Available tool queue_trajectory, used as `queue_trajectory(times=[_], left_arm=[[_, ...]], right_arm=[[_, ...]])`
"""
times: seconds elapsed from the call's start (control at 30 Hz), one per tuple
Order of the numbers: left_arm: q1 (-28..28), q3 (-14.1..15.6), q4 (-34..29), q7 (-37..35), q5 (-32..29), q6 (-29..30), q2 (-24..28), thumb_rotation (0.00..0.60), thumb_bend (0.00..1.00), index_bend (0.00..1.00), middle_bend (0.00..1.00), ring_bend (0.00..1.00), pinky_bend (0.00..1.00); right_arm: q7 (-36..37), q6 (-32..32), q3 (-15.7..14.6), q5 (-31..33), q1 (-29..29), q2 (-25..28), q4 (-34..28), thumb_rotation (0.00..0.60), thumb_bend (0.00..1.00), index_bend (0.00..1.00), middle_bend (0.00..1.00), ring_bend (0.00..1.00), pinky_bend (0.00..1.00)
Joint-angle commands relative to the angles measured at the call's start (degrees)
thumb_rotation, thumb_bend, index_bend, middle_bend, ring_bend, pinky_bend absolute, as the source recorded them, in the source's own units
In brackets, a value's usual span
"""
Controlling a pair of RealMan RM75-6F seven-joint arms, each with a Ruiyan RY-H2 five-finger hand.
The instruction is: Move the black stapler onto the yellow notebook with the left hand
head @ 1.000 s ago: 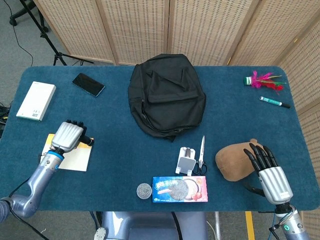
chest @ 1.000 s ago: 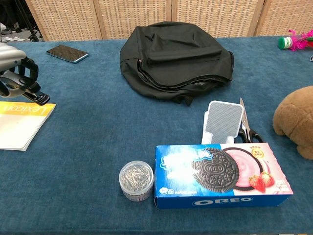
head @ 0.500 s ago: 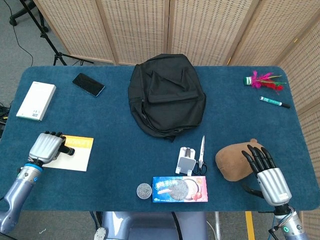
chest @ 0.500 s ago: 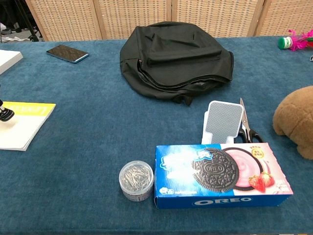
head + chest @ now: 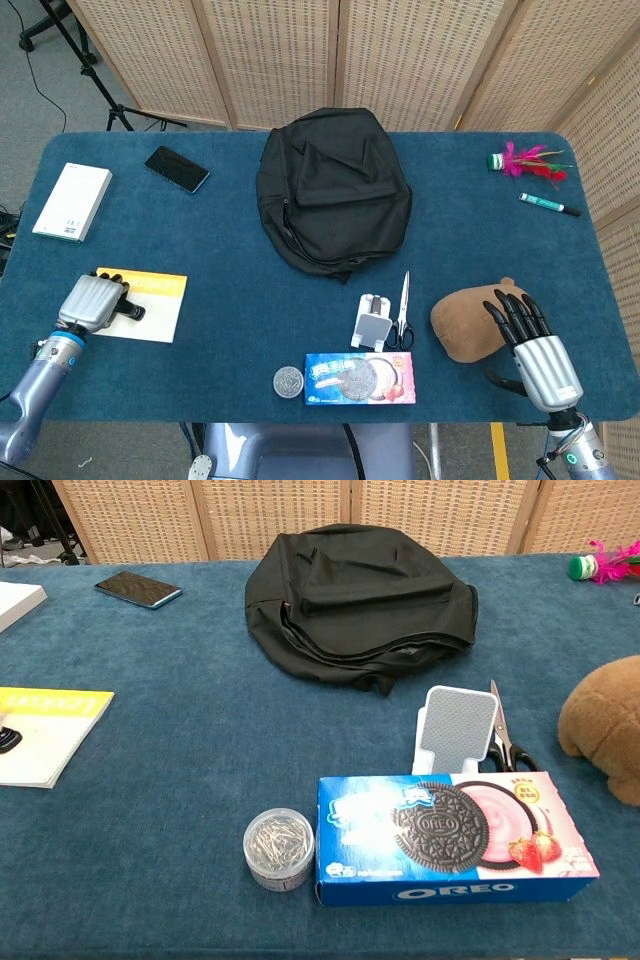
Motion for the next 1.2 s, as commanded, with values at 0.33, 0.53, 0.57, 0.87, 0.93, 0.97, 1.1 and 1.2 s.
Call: queue_trajectory(times=[0.33, 0.53, 0.57, 0.87, 0.93, 0.97, 1.1, 1.2], left_arm=[[0.1, -0.9, -1.5, -0.6, 1.2, -1.8, 1.8, 0.6, 0.16, 0.57, 0.21, 0.26, 0.37], [-0.3, -1.7, -4.6, -0.8, 0.7, -3.2, 4.2, 0.6, 0.06, 0.39, 0.09, 0.15, 0.29], [-0.3, -1.9, -5.0, -1.0, 0.7, -3.2, 4.6, 0.6, 0.04, 0.37, 0.07, 0.14, 0.28], [-0.4, -3.6, -8.8, -2.6, 0.9, -2.6, 8.0, 0.6, 0.0, 0.11, 0.0, 0.01, 0.13], [-0.2, -4.5, -10.1, -3.8, 1.1, -1.4, 8.8, 0.6, 0.0, 0.05, 0.0, 0.0, 0.09], [0.0, -4.8, -10.5, -4.5, 1.3, -0.9, 9.0, 0.6, 0.0, 0.04, 0.0, 0.0, 0.07], [1.2, -6.6, -12.7, -11.1, 4.2, 2.8, 10.0, 0.6, 0.0, 0.0, 0.0, 0.0, 0.02], [1.8, -7.1, -14.1, -15.8, 6.8, 4.3, 10.9, 0.6, 0.0, 0.0, 0.0, 0.0, 0.0]], right_arm=[[0.3, 0.6, 0.2, -0.1, -0.1, -0.5, 0.4, 0.6, 0.1, 0.0, 0.0, 0.0, 0.0], [0.5, 0.8, 0.4, -0.1, -0.1, -0.7, 0.7, 0.6, 0.1, 0.0, 0.0, 0.0, 0.0], [0.5, 0.8, 0.4, -0.1, -0.1, -0.8, 0.7, 0.6, 0.1, 0.0, 0.0, 0.0, 0.0], [0.7, 1.2, 0.5, -0.1, -0.1, -1.0, 0.9, 0.6, 0.1, 0.0, 0.0, 0.0, 0.0], [0.7, 1.2, 0.5, -0.2, -0.1, -1.0, 0.9, 0.6, 0.1, 0.0, 0.0, 0.0, 0.0], [0.7, 1.2, 0.5, -0.2, -0.1, -1.0, 1.0, 0.6, 0.1, 0.0, 0.0, 0.0, 0.0], [0.6, 1.1, 0.5, -0.2, -0.1, -1.1, 1.0, 0.6, 0.1, 0.0, 0.0, 0.0, 0.0], [0.6, 1.0, 0.4, -0.2, 0.0, -1.1, 1.0, 0.6, 0.1, 0.0, 0.0, 0.0, 0.0]])
